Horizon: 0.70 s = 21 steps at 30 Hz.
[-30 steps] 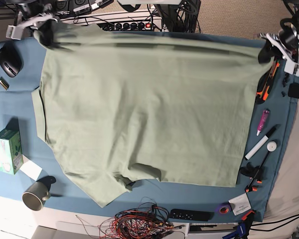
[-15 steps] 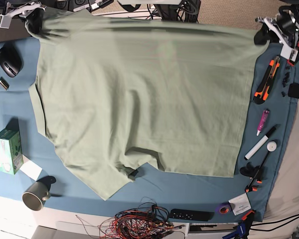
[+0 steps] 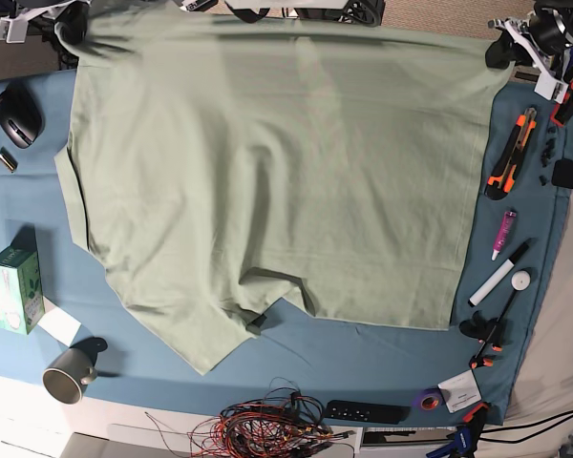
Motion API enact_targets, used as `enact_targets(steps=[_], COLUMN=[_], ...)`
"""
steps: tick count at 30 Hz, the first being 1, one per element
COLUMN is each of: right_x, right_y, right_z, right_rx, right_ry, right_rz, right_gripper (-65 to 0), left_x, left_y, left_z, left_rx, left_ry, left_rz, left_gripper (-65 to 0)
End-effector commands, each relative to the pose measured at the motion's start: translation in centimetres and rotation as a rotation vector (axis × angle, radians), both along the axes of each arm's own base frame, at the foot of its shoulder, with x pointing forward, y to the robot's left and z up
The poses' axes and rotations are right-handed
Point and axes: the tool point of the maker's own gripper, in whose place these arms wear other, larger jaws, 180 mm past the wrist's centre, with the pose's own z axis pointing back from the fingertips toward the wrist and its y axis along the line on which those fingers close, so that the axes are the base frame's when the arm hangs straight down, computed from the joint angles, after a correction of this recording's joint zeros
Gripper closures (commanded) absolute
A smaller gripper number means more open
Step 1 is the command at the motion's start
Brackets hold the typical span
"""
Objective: Fold the T-shirt properly
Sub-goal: 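Lift the shirt's collar edge with both grippers and pull it taut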
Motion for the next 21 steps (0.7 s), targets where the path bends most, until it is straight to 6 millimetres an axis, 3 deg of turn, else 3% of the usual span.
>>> enact_targets(steps=[1,6,10,15,21], right_x=[-0.2,-0.7,0.2,3.6,9.1], right_y=[-1.0,-0.9,-0.4,-0.3,-0.7], right_z=[1.0,0.8,1.4,2.2,2.4], right_rx=[-0.035,-0.031,0.012,0.020,-0.056], right_ry=[-0.007,0.013,-0.047,-0.166,-0.290], right_rz=[-0.015,-0.013,-0.022,-0.021,-0.014], right_gripper=[0.0,0.0,0.0,0.0,0.0], left_x=[-0.3,-0.6,0.1,3.4,7.7], left_y=[0.9,0.9,0.4,-0.5,-1.2], left_z=[0.4,0.4,0.9,2.5,3.9], left_rx=[0.030,0.026,-0.011,-0.062,-0.070], left_ry=[0.008,0.014,-0.022,-0.140,-0.253], left_rz=[0.001,0.003,0.004,-0.019,-0.036], left_gripper=[0.0,0.0,0.0,0.0,0.0])
